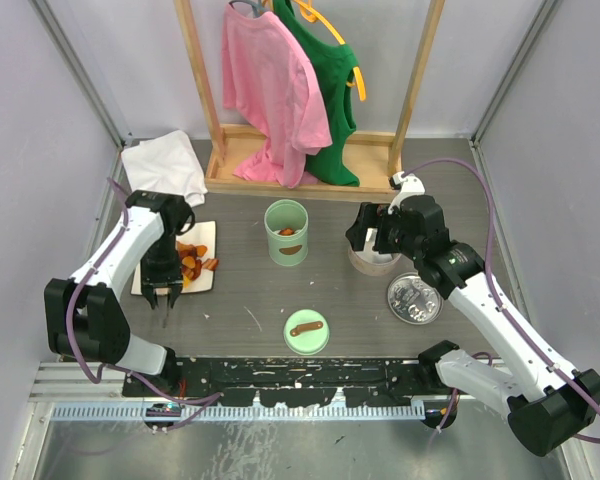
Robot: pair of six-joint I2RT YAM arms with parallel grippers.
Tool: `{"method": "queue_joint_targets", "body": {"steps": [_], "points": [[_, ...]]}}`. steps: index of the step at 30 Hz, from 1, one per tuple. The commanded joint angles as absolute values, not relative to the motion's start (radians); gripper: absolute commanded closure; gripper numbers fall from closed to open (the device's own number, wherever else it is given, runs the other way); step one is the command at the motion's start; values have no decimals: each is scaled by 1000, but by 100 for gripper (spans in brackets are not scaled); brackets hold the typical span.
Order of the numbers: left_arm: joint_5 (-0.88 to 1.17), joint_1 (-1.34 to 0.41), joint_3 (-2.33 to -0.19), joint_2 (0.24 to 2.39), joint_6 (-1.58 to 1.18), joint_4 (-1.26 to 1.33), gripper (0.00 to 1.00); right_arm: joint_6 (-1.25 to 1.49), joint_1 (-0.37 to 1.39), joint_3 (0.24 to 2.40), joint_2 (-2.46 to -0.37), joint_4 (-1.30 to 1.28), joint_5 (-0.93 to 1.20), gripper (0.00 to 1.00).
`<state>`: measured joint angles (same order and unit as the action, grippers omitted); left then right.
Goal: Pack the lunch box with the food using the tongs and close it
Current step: Pick up the fake food from the plate.
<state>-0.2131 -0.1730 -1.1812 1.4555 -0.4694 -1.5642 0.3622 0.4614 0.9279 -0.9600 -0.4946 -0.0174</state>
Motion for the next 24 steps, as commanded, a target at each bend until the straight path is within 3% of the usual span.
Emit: {"method": "queue_joint_targets", "body": {"steps": [1, 13, 24], "points": [[-195, -160, -1212, 1445, -474, -1584, 59, 342, 457, 981, -944, -459, -28, 0], [-59, -130, -1166, 1335, -486, -1546, 55, 348, 457, 986, -958, -459, -17, 0], [-134, -58, -1094, 1156, -632, -1504, 56, 354, 458, 964, -953, -449, -6, 0]]}}
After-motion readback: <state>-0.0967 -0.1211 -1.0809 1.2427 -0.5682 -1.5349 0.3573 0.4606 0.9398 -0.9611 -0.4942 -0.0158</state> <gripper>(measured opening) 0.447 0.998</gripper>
